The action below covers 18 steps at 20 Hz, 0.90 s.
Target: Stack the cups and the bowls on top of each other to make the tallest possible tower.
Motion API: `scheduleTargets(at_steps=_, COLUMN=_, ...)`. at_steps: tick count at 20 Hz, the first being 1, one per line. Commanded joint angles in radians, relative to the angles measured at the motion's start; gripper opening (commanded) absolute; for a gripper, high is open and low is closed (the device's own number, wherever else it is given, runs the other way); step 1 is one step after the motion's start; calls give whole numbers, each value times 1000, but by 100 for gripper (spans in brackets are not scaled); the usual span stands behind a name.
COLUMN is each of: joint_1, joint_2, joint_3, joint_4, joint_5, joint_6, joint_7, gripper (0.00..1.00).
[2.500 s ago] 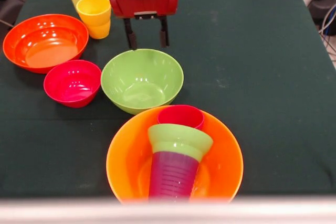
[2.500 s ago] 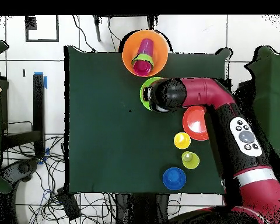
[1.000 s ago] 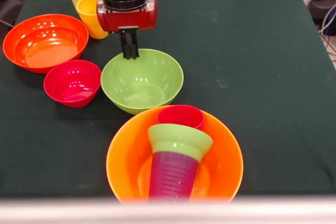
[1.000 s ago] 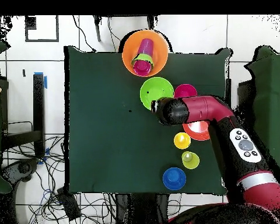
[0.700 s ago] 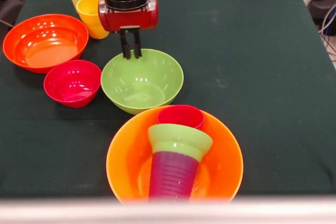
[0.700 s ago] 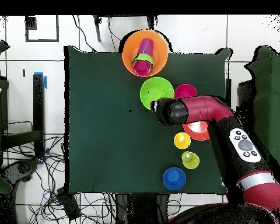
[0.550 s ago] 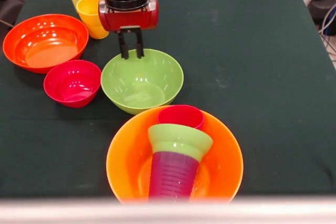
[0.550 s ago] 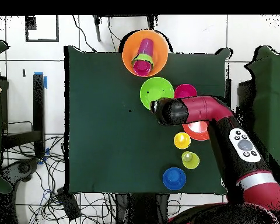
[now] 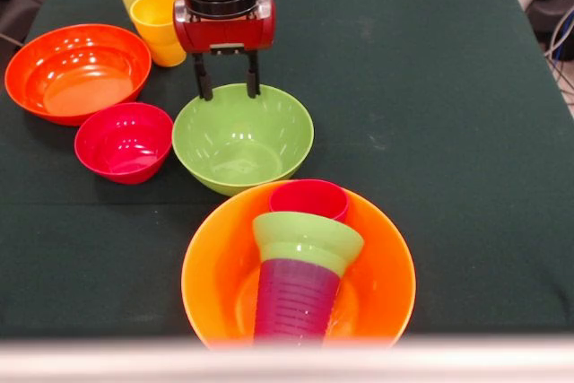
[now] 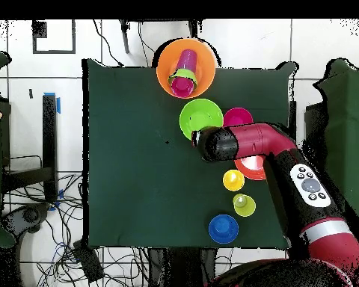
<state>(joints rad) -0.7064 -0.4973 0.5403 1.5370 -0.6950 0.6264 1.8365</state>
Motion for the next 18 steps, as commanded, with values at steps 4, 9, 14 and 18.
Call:
scheduleTargets(at_steps=4, joint_1=93, joint_2=-9, joint_3=-174, joint_4=45, joint_5=49, joint_6=-177, joint_7=338, gripper=100)
scheduleTargets(at_steps=9, joint_1=99, joint_2=4, joint_3=-202, joint_4=40, joint_5=107, joint_6=-197, joint_7=315, gripper=100)
scheduleTargets(at_steps=14, joint_1=98, joint_2=3, joint_3=-208, joint_4=42, joint_5=143, joint_6=-205, joint_7=293, gripper=100)
scheduleTargets(at_steps=18, joint_1=100, joint_2=-13, joint_3=-216, joint_4=57, joint_5=162, joint_6=-200, joint_7=285, gripper=100)
